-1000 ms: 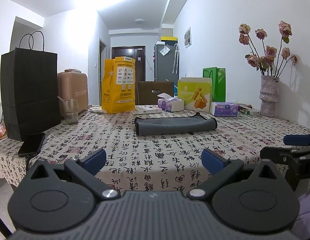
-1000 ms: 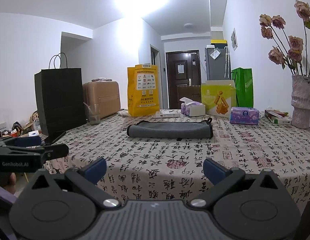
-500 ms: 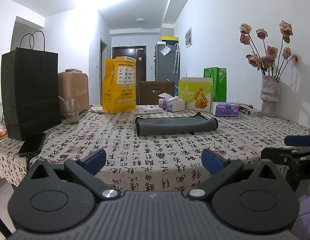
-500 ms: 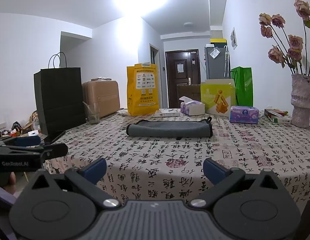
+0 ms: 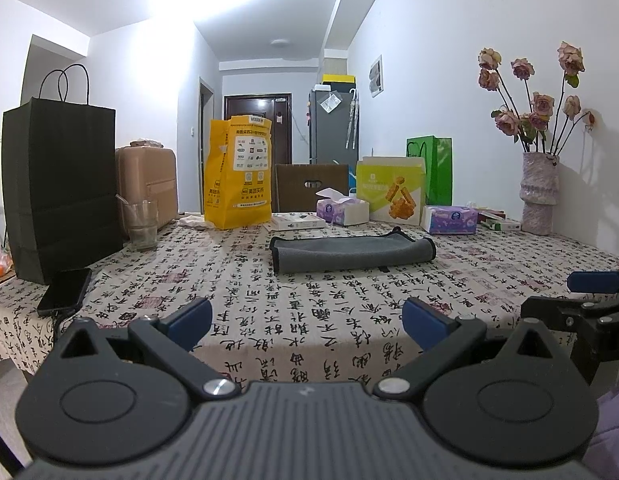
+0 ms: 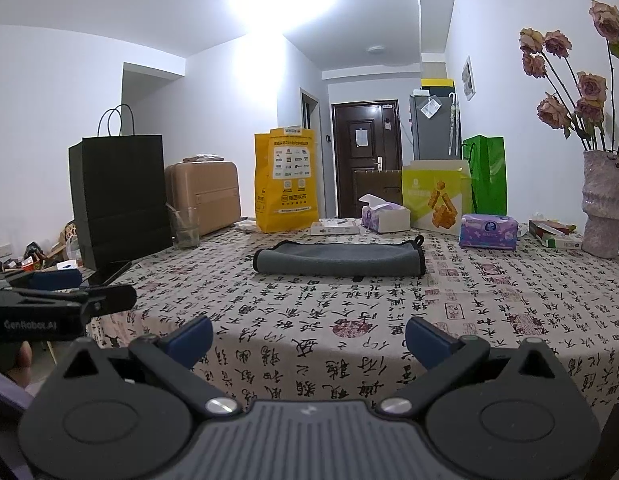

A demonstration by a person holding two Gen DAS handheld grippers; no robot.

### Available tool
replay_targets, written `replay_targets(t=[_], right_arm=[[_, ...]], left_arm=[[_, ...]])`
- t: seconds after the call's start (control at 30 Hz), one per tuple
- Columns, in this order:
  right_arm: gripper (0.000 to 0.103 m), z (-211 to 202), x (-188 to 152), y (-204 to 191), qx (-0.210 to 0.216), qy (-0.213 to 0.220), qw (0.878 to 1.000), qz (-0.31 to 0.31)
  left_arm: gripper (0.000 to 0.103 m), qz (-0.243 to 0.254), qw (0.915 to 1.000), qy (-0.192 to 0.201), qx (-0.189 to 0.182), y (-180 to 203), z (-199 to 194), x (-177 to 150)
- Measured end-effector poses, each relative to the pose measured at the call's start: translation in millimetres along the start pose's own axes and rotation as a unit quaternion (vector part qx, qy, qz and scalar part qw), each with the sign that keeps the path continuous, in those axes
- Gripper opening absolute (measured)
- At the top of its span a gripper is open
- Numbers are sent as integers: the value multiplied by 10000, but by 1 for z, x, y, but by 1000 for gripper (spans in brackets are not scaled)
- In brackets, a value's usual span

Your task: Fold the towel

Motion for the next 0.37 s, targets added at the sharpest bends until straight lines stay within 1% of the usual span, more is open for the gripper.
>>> replay_targets(t=[0.37], right_arm=[[103,0,0,-1,21,-24,10000,15]], left_arm=[[103,31,10000,-44,-44,4,0,0]])
Point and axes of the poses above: each gripper's, at about its wrist camera, not at the fingertips, and z roughly the way its jaws point, y to its right, x to its top, the point moved 10 cm from there along z, roughly the way its jaws point, and after that the axes turned 9 degrees about y, right-handed, at the moved point
